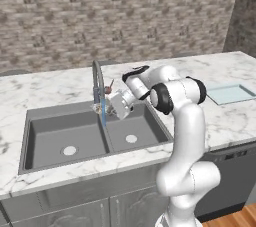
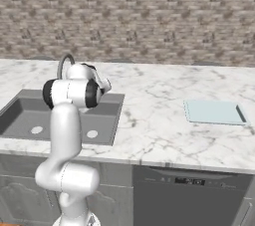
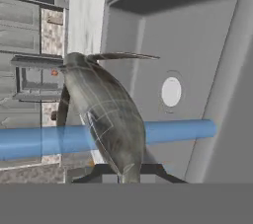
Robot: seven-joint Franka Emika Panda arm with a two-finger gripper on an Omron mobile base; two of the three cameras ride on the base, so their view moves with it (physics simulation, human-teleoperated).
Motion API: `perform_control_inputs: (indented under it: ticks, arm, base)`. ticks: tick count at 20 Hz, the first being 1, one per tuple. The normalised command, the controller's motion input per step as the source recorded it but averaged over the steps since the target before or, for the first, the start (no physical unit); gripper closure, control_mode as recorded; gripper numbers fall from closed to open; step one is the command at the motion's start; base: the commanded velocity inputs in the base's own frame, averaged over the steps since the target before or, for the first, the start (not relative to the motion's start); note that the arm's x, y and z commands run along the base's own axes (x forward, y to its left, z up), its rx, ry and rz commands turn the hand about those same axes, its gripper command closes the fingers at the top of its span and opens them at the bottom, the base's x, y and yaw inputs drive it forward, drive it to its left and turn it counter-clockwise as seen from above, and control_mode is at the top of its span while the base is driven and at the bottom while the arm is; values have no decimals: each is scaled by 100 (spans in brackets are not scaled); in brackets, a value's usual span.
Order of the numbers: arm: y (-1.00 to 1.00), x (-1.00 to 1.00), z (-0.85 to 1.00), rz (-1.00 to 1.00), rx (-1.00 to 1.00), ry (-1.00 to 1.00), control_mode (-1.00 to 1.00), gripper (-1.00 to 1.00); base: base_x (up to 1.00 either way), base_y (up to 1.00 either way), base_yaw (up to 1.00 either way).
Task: Take the fish out of the fridge, briefly rinse it in the sink, and place it on the tray next to the sink.
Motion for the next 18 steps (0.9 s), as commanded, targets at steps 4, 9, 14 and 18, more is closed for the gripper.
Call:
perform_control_inputs:
  ticks: [4,9,14,18]
  arm:
    - [-8,-97,100,0,0,-9,-100,100]
    - [-25,-100,86,-3,0,-3,-100,100]
    - [-43,-100,41,-13,0,0,-100,100]
    - [-40,-100,40,-11,-8,-2,-100,100]
  base:
    - [0,0,0]
    - [0,0,0]
    - [0,0,0]
    - [0,0,0]
